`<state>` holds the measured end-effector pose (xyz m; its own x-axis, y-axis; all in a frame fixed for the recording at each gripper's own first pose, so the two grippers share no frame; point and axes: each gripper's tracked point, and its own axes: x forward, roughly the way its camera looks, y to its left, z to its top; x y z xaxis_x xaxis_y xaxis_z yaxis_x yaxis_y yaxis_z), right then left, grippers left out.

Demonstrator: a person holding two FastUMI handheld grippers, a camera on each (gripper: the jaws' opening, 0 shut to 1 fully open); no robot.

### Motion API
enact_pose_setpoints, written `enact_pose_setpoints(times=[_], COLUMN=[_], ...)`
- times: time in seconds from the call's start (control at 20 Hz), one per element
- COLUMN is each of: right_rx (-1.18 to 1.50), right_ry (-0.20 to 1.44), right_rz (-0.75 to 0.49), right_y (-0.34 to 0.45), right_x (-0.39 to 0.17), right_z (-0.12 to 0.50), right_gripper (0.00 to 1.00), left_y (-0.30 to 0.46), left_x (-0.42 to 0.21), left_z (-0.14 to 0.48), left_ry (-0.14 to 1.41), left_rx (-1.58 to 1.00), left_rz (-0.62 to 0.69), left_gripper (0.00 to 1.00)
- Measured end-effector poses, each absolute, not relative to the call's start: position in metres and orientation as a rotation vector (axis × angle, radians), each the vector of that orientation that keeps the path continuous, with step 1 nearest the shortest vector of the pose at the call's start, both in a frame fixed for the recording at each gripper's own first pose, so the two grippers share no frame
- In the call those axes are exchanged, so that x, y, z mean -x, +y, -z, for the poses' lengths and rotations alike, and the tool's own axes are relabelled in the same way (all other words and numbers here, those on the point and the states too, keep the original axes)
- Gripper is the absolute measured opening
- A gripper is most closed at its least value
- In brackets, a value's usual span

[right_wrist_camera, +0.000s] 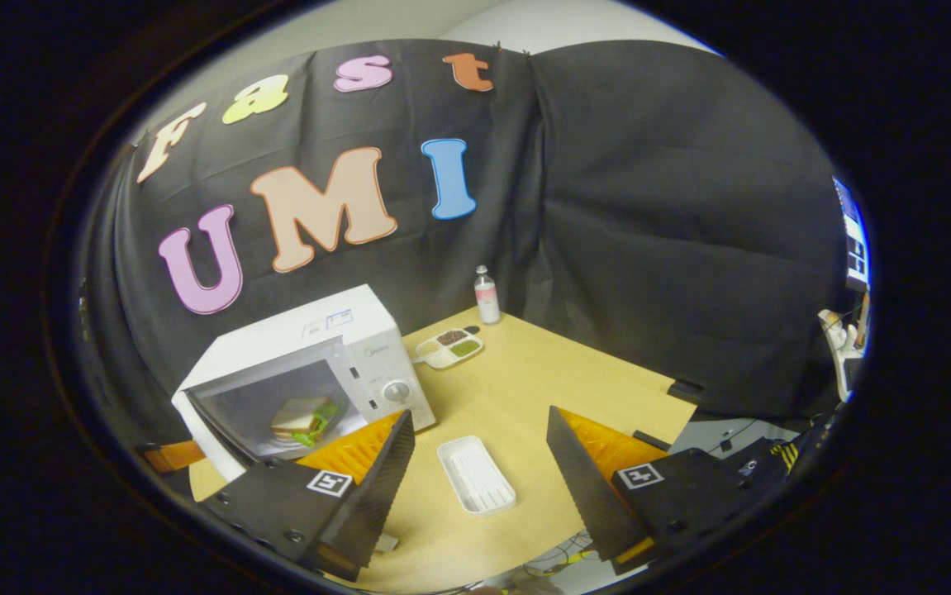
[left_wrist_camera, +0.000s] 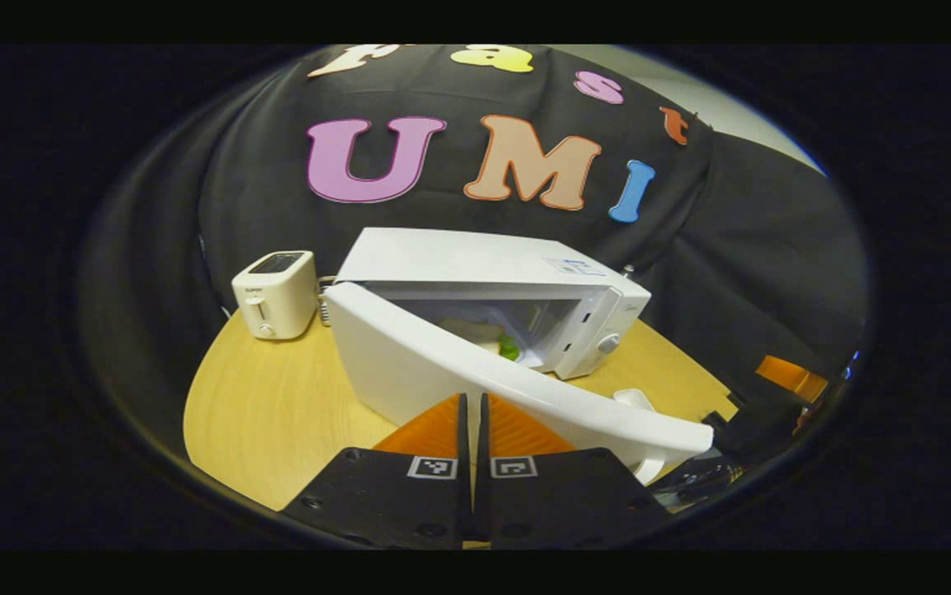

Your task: Open the microwave oven with the left hand, put the food in, and close the microwave oven.

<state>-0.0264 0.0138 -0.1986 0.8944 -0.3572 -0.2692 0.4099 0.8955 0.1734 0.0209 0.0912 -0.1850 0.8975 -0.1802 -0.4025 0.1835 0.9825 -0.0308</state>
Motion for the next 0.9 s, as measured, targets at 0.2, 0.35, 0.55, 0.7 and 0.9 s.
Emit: enact_pose_setpoints(times=[0.2, 0.35, 0.55, 0.7, 0.9], right_rx=[-0.228, -0.211, -0.206, -0.193, -0.175], right_ry=[0.238, 0.241, 0.247, 0.257, 0.273], right_rz=[0.422, 0.433, 0.449, 0.463, 0.464], right_y=[0.007, 0.001, -0.006, -0.014, -0.021], right_x=[0.027, 0.029, 0.031, 0.033, 0.033], right_z=[0.197, 0.195, 0.194, 0.196, 0.197], right_gripper=[0.91, 0.91, 0.92, 0.92, 0.92], left_y=[0.057, 0.034, 0.014, 0.004, -0.008], left_x=[-0.047, -0.064, -0.086, -0.100, -0.116], left_z=[0.185, 0.186, 0.188, 0.188, 0.190], left_ry=[0.405, 0.395, 0.379, 0.364, 0.350], left_rx=[-0.001, 0.019, 0.029, 0.022, 0.018], left_rz=[0.255, 0.288, 0.299, 0.296, 0.288], left_gripper=[0.01, 0.02, 0.01, 0.00, 0.02])
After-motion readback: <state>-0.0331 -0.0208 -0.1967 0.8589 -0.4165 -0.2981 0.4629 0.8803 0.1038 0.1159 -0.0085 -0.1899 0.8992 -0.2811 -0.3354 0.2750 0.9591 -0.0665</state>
